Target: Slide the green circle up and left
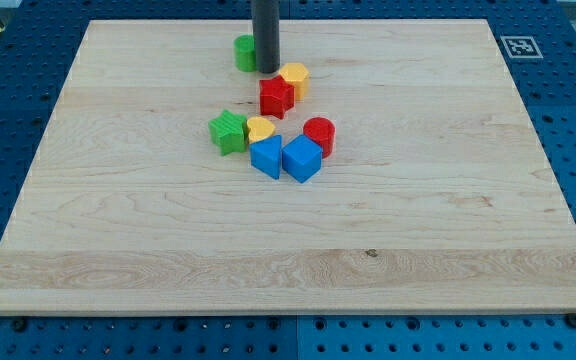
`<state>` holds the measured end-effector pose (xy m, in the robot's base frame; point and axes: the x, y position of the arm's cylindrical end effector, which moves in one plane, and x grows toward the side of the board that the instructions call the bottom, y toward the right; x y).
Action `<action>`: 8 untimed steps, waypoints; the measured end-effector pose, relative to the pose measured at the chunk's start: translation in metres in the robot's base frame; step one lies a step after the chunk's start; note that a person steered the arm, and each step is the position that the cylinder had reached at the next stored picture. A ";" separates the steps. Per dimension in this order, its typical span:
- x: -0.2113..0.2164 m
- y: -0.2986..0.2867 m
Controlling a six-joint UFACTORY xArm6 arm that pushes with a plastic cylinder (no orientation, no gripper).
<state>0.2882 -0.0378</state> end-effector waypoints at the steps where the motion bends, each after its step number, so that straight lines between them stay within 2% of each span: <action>1: -0.019 -0.005; 3: -0.043 -0.002; 5: -0.041 -0.052; 7: -0.024 -0.040; 8: -0.023 -0.056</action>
<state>0.2649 -0.0941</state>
